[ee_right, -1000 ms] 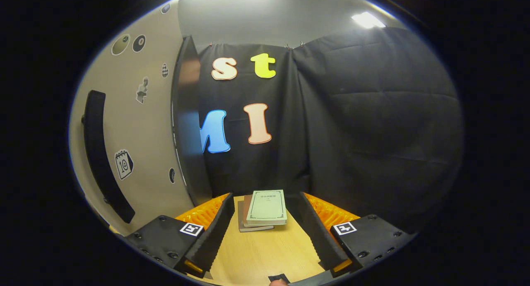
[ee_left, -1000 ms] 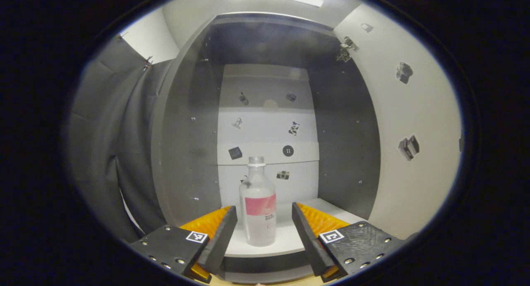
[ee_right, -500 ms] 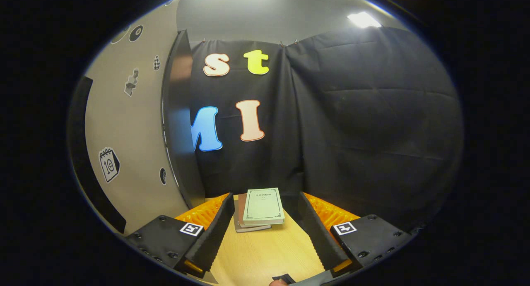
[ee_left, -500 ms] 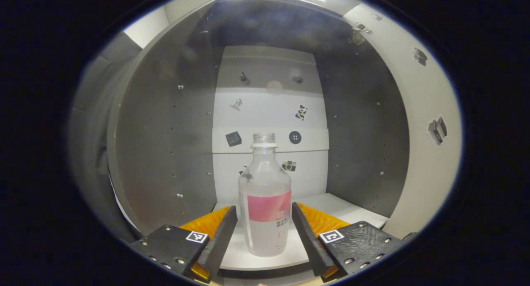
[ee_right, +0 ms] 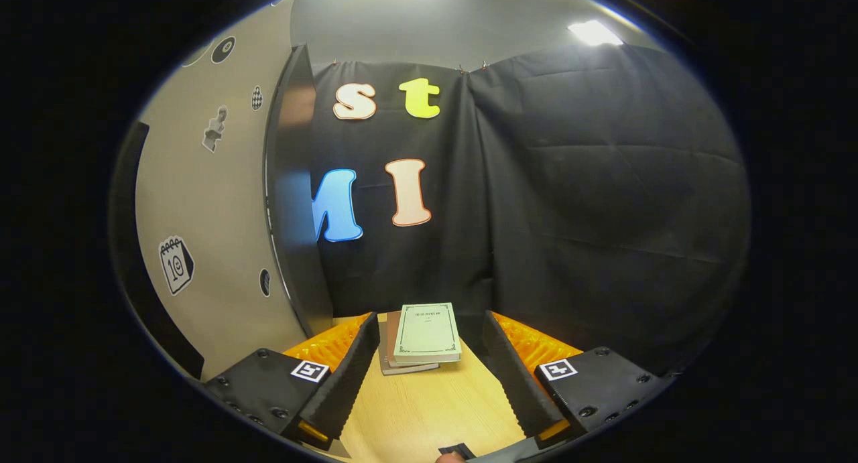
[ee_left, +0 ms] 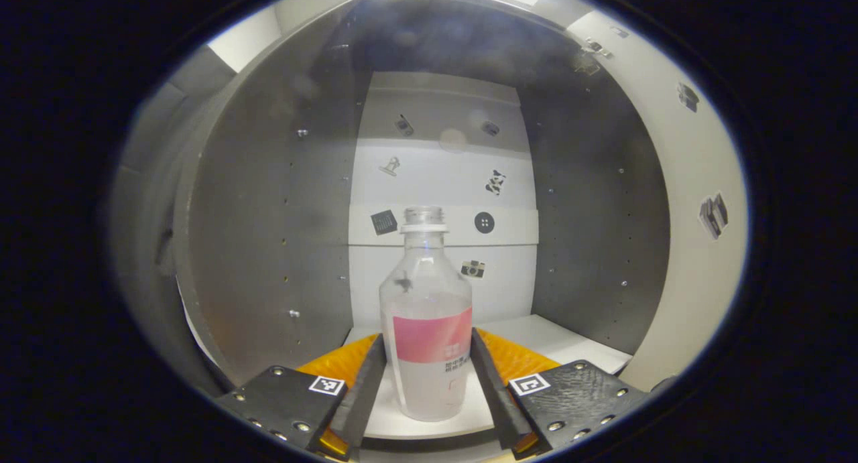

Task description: Open the cabinet door with the right hand, grasp the bottle in the cabinet with the left hand and place it on the coaster, then close the cabinet door with the right hand.

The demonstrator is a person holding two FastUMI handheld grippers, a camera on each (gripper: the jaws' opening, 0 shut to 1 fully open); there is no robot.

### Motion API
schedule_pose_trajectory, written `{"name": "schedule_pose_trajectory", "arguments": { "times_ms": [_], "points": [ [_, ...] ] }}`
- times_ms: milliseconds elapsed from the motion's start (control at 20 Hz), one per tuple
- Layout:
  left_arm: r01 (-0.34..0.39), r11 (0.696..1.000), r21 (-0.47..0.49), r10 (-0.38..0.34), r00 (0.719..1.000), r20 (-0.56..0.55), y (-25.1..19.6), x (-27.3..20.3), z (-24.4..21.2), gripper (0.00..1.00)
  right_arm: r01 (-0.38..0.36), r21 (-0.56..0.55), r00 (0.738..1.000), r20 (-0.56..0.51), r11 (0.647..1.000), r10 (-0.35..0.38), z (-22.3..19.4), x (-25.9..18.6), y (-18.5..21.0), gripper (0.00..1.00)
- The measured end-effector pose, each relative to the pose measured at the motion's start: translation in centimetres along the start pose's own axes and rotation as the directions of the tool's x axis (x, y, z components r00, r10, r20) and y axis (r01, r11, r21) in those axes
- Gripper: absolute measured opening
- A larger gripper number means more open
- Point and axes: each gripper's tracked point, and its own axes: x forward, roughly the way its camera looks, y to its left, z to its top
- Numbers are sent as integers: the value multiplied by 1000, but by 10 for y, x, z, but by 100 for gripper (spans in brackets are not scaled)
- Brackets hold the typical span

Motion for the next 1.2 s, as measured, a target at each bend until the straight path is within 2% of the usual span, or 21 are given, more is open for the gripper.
{"name": "schedule_pose_trajectory", "arguments": {
  "times_ms": [50,100,250,300,350,400,700,1200],
  "points": [
    [-5,1000,-11,5,1000,-3,3,-7,0,74,-8,-2,1000,1,1000,8,0,-1,-1,93],
    [-13,1000,-22,13,1000,-2,6,-14,2,72,-16,-4,1000,3,1000,16,2,-2,-2,98],
    [-17,999,-45,17,1000,0,8,-40,3,74,-51,-3,999,6,999,51,3,-4,-1,98],
    [-22,999,-44,22,1000,3,10,-50,4,72,-65,-2,998,6,998,65,3,-6,-1,93],
    [-29,999,-41,29,1000,8,11,-60,6,72,-78,-2,997,6,997,78,3,-7,-1,93],
    [-34,999,-37,34,999,14,12,-70,8,72,-92,-3,996,5,996,92,3,-8,0,98],
    [-82,997,-10,82,996,45,23,-128,13,73,-171,-19,985,-2,985,171,1,-15,3,98],
    [-191,982,7,190,981,47,51,-217,-19,73,-273,-50,961,-44,961,271,-11,-18,10,98]
  ]
}}
